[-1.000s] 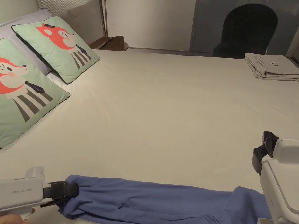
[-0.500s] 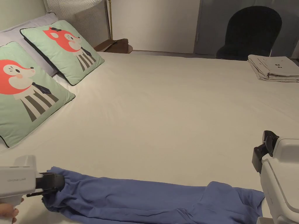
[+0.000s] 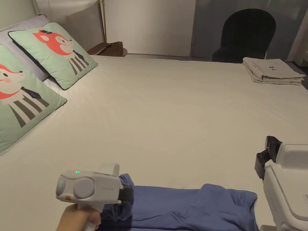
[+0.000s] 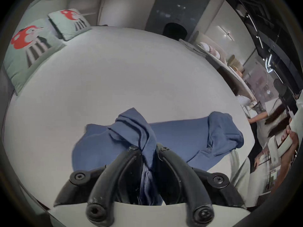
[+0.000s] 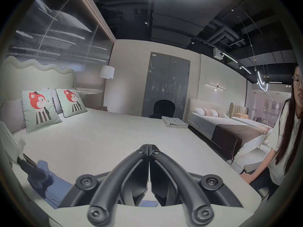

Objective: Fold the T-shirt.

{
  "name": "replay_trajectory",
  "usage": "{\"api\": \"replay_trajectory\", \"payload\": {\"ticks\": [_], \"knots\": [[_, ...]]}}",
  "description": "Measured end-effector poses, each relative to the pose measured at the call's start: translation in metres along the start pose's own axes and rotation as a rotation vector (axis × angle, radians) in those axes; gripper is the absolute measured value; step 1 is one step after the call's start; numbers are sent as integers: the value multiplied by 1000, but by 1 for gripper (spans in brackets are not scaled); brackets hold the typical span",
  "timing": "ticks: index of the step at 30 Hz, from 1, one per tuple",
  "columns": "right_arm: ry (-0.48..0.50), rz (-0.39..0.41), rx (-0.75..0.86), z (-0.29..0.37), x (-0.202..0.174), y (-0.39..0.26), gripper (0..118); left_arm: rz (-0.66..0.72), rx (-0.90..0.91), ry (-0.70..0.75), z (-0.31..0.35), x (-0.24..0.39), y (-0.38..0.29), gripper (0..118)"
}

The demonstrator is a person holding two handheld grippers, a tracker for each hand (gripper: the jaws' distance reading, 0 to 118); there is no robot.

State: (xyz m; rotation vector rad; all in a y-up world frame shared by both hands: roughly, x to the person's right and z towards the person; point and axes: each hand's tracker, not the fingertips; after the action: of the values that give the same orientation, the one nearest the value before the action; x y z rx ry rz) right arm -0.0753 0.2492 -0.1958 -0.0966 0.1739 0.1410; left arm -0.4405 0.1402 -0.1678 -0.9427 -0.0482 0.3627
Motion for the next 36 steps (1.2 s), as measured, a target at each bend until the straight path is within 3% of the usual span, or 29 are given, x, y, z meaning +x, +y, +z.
{"api": "replay_trajectory", "payload": {"ticks": [7,8,10,12,17,21,24,26,30,36], "knots": [[-20,8,-6,3,12,-3,0,-62,-39,37,-30,29,-12,10],[-21,6,-8,3,12,-3,0,-64,-37,37,-29,32,-14,19],[-23,1,-9,3,13,-3,0,-44,-23,-17,-25,31,-14,66],[-19,-2,-10,4,12,-3,0,-10,-16,-86,-18,33,-14,103],[-7,1,-8,3,7,-2,0,-30,120,-101,19,35,-8,106],[4,-2,-8,2,4,-1,0,-69,305,25,55,28,-6,106],[12,-1,-5,2,1,-1,0,-122,441,196,71,19,-10,104],[16,-1,-5,3,1,0,0,-139,494,272,75,11,-15,94],[17,-2,-8,3,1,-1,0,-141,456,355,65,-6,-23,0],[13,-1,-18,3,3,-3,0,-160,342,368,26,-13,-48,0]]}}
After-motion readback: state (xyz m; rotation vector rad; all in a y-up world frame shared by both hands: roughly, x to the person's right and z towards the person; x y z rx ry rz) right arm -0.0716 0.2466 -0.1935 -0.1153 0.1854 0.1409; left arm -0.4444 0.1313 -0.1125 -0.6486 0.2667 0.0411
